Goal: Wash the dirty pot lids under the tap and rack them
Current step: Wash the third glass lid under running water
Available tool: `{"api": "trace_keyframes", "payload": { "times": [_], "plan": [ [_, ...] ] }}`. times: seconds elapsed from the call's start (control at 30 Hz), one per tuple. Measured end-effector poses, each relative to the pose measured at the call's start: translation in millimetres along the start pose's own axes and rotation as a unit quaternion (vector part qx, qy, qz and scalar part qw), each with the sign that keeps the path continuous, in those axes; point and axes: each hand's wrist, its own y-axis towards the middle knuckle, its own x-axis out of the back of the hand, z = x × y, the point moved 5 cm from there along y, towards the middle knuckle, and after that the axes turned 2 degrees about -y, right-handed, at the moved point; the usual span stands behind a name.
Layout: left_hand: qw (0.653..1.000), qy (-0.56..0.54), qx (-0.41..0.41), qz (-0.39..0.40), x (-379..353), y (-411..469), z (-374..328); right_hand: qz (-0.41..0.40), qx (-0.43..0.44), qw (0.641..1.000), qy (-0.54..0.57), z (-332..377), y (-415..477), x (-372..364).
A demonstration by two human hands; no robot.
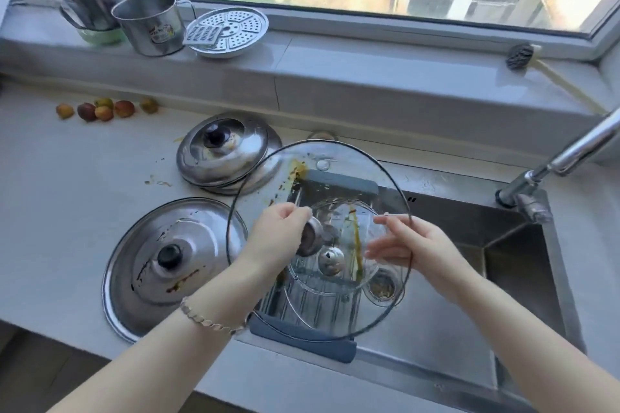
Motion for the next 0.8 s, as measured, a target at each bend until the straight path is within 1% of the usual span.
{"api": "trace_keyframes", "payload": {
  "times": [0.03, 0.1, 0.2, 0.27, 0.37, 0.4, 0.43, 0.47, 0.5, 0.53, 0.57, 0.6, 0.63, 0.67, 0.7, 0.73, 0.77, 0.8],
  "plan": [
    [0.999, 0.004, -0.007, 0.031, -18.3, -2.6, -9.3, -0.007, 0.000, 0.999, 0.037, 5.0, -9.9, 13.4],
    [0.996, 0.027, -0.017, 0.088, -53.8, -6.0, -23.1, -0.051, 0.010, 0.997, 0.064, 15.8, -29.7, 42.9],
    [0.988, 0.071, -0.024, 0.132, -102.2, -11.9, -38.3, -0.139, 0.024, 0.989, 0.042, 25.7, -55.6, 88.6],
    [0.982, 0.099, -0.041, 0.156, -133.2, -21.3, -44.4, -0.183, 0.025, 0.982, 0.030, 25.9, -72.7, 114.3],
    [0.958, 0.159, -0.090, 0.222, -178.2, -51.0, -41.5, -0.222, 0.029, 0.974, 0.019, 21.3, -96.2, 143.7],
    [0.951, 0.175, -0.096, 0.237, -190.6, -59.1, -36.3, -0.229, 0.031, 0.973, 0.003, 19.9, -102.4, 150.7],
    [0.950, 0.168, -0.086, 0.248, -200.9, -64.4, -29.9, -0.234, 0.034, 0.972, -0.016, 18.4, -107.3, 156.3],
    [0.957, 0.118, -0.040, 0.261, -209.3, -64.6, -22.4, -0.236, 0.038, 0.971, -0.032, 16.5, -110.6, 161.2],
    [0.959, 0.025, 0.041, 0.279, -218.8, -64.4, -18.7, -0.238, 0.039, 0.969, -0.044, 13.8, -114.2, 167.4],
    [0.945, -0.076, 0.137, 0.288, -224.1, -61.8, -15.3, -0.237, 0.040, 0.969, -0.058, 11.5, -114.7, 169.9],
    [0.919, -0.153, 0.223, 0.288, -226.5, -58.9, -11.7, -0.233, 0.037, 0.969, -0.073, 9.8, -113.9, 171.4],
    [0.907, -0.180, 0.264, 0.274, -230.0, -55.0, -8.0, -0.231, 0.032, 0.969, -0.085, 7.6, -114.4, 175.5],
    [0.915, -0.167, 0.264, 0.255, -232.5, -49.4, -3.6, -0.227, 0.026, 0.969, -0.093, 5.5, -114.2, 179.5],
    [0.935, -0.126, 0.228, 0.239, -234.7, -45.1, 0.9, -0.225, 0.019, 0.969, -0.097, 3.5, -113.1, 183.2],
    [0.957, -0.063, 0.173, 0.224, -234.7, -44.5, 2.5, -0.225, 0.014, 0.969, -0.099, 2.1, -111.4, 186.8],
    [0.971, 0.000, 0.103, 0.214, -234.0, -49.3, -1.2, -0.228, 0.009, 0.968, -0.100, 0.9, -108.9, 190.5],
    [0.975, 0.058, 0.031, 0.212, -233.9, -58.0, -6.3, -0.232, 0.005, 0.968, -0.100, 0.1, -106.1, 193.8],
    [0.969, 0.103, -0.023, 0.225, -236.2, -70.0, -9.5, -0.234, 0.000, 0.968, -0.093, -1.4, -102.3, 196.2]
  ]
}}
